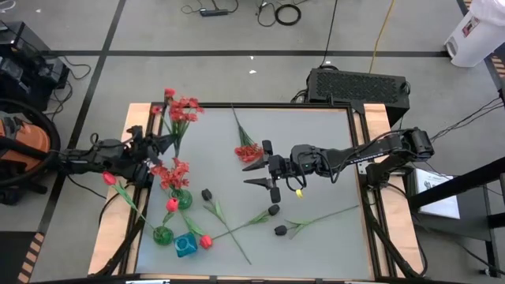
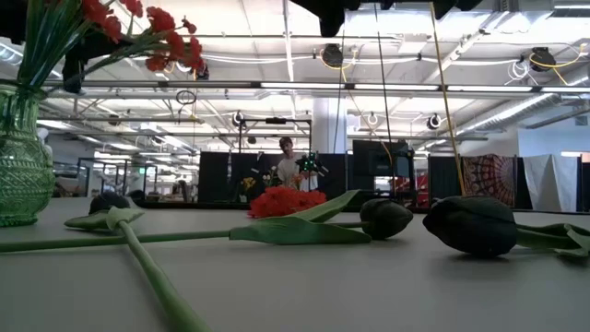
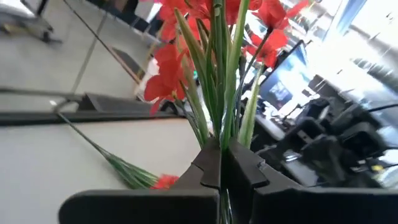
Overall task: Sort flowers into vase by color
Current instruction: Put the right orange flowers into the top green vase, then put the orange flowers into the top green vase
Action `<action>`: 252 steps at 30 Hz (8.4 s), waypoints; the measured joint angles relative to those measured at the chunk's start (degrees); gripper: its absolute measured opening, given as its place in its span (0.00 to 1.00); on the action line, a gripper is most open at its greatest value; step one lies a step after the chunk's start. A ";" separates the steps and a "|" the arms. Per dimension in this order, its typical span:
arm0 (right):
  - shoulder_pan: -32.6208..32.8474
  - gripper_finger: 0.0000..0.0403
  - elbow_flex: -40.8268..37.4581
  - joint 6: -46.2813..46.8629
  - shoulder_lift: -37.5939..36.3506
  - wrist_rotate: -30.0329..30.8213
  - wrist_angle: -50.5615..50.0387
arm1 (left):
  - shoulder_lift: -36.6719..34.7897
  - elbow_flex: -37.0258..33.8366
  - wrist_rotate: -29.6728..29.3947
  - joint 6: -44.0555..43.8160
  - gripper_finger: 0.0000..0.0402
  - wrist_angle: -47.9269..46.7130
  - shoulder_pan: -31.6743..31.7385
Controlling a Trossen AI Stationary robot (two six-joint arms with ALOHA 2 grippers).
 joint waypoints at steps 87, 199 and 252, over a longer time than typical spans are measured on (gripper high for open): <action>-0.11 0.39 0.04 0.73 0.02 7.50 -15.05 | -0.04 4.15 10.95 -1.32 0.02 -2.21 0.02; -0.12 0.39 0.00 2.26 0.00 7.28 -15.03 | -0.04 -7.81 59.94 19.34 0.15 17.85 -0.04; -0.13 0.39 0.00 2.45 0.00 7.28 -14.98 | -0.05 9.28 41.66 38.93 0.51 -2.09 -0.04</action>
